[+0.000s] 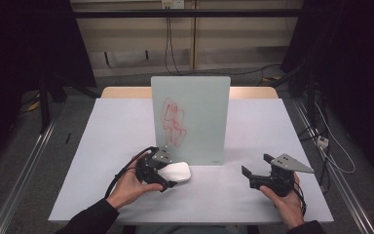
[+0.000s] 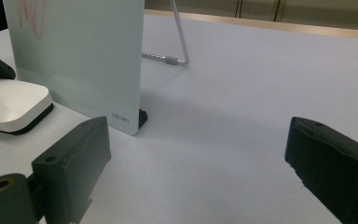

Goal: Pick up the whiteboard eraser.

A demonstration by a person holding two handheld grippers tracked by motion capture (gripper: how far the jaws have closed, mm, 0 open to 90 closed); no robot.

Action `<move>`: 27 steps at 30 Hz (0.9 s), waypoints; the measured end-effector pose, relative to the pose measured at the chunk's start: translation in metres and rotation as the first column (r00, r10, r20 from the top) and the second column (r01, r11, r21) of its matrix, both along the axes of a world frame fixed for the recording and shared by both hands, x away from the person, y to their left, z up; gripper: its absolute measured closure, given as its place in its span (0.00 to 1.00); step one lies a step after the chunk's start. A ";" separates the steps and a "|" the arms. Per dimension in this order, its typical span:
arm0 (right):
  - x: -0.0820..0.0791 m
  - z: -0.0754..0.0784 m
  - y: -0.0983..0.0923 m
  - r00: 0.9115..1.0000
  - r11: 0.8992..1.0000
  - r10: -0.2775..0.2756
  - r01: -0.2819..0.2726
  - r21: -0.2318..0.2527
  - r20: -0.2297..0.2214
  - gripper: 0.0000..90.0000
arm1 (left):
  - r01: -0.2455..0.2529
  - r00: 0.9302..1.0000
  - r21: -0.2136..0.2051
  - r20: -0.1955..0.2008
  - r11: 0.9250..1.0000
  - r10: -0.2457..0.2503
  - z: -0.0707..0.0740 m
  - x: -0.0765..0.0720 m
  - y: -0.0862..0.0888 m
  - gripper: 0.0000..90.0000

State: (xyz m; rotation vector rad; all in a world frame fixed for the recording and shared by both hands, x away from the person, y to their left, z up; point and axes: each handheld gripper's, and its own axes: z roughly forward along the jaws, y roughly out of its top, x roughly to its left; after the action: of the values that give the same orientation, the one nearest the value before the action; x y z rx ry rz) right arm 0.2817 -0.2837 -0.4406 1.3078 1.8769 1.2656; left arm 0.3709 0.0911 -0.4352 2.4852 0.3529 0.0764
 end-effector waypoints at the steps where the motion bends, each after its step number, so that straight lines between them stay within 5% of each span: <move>1: 0.000 0.000 0.000 1.000 1.000 0.000 0.000 0.002 -0.005 0.07 | -0.002 1.000 0.001 0.005 1.000 0.002 -0.001 0.000 0.000 0.27; 27: 0.001 0.000 0.000 1.000 1.000 0.002 -0.002 -0.004 -0.007 0.07 | 0.019 1.000 0.002 -0.004 1.000 -0.019 -0.007 0.005 -0.005 0.31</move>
State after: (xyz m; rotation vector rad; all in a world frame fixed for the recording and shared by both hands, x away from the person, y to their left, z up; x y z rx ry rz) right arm 0.2824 -0.2837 -0.4410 1.3106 1.8849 1.2587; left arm 0.3761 0.0862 -0.4418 2.4903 0.3310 0.0642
